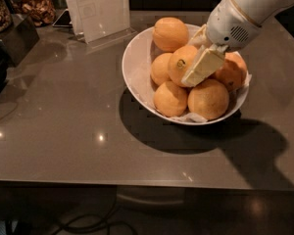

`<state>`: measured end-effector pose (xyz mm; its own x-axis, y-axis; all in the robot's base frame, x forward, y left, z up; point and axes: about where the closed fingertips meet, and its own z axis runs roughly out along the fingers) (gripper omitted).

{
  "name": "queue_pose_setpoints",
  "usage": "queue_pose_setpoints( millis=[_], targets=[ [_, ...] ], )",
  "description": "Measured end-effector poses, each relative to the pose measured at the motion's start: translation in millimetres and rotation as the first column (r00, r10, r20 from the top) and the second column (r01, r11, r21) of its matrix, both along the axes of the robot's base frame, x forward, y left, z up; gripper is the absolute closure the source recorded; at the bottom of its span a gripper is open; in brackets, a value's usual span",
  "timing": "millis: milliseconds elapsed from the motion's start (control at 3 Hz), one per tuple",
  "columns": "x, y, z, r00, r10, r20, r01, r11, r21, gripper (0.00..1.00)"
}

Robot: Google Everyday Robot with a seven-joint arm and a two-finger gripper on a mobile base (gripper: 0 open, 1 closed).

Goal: Pick orange from white bowl

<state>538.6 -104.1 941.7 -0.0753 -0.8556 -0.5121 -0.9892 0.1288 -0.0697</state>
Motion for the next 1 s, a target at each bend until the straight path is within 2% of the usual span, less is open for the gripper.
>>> queue_pose_setpoints(
  millis=[667,1000],
  targets=[
    [4.0,2.0,-4.1,0.9999,-0.005,-0.01,0.005,1.0,-0.005,0.5],
    [6.1,2.0,-4.0,0.9998,-0.008,-0.016,0.007,1.0,-0.006,0.33]
  ],
)
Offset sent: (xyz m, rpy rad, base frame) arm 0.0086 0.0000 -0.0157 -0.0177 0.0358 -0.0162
